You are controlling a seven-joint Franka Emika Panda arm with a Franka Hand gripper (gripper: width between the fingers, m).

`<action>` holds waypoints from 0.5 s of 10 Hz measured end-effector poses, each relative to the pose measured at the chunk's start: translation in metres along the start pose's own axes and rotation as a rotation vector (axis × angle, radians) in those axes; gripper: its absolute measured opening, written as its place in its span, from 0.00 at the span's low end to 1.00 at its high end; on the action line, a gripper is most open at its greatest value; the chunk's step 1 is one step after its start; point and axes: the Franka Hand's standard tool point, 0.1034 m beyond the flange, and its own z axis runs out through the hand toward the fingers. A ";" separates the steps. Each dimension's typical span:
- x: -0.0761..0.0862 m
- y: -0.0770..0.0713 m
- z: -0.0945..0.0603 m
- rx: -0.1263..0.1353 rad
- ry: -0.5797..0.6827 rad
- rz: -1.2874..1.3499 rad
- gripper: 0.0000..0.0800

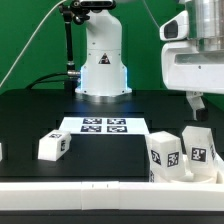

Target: Assemble stool

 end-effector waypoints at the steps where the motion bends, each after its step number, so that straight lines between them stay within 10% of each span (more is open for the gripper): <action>1: 0.000 0.000 0.000 0.000 0.000 -0.083 0.81; 5: 0.004 0.001 -0.002 -0.016 0.016 -0.588 0.81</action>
Offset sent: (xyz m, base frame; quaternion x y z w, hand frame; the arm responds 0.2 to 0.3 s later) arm -0.0020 0.0015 0.0019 -0.0175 0.0107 -0.3940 0.9189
